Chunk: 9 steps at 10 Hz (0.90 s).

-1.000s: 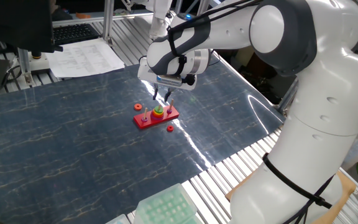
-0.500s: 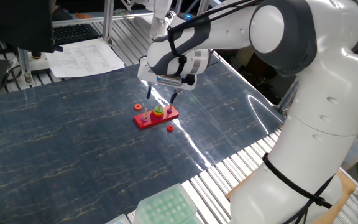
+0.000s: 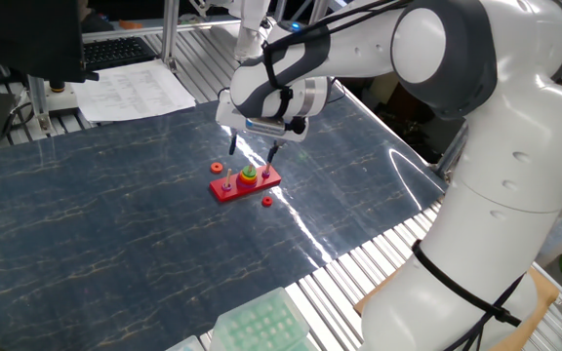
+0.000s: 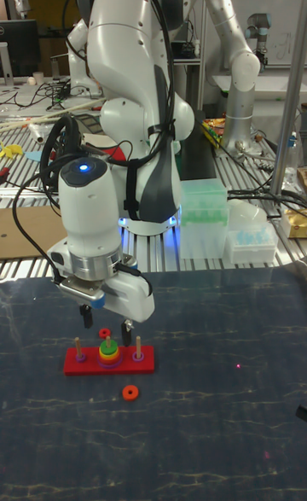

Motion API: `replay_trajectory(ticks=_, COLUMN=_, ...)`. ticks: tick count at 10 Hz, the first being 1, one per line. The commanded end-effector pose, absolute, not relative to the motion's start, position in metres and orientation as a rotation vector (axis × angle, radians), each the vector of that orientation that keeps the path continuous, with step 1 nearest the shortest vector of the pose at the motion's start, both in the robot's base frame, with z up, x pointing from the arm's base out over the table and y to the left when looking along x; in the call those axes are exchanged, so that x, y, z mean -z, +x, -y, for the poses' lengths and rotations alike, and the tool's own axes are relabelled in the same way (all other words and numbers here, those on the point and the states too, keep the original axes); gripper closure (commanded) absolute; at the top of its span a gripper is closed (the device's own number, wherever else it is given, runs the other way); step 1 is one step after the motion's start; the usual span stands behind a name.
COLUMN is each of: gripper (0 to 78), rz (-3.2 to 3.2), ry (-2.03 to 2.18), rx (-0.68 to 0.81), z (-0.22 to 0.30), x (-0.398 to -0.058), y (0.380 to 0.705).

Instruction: Take out one Hanoi block and throw it aside

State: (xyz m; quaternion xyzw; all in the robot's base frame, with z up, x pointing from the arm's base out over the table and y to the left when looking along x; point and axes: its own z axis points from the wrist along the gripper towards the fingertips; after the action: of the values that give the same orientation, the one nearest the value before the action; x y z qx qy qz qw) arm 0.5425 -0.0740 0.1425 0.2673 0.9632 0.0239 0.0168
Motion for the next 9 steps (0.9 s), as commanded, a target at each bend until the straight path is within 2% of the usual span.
replay_trajectory(ticks=1, gripper=0.2, rz=-2.969, ry=0.87, rx=-0.072, z=0.069, x=-0.125, y=0.544)
replay_trajectory(ticks=9, gripper=0.2, rz=-2.962, ry=0.847, rx=-0.078, z=0.074, x=-0.106, y=0.537)
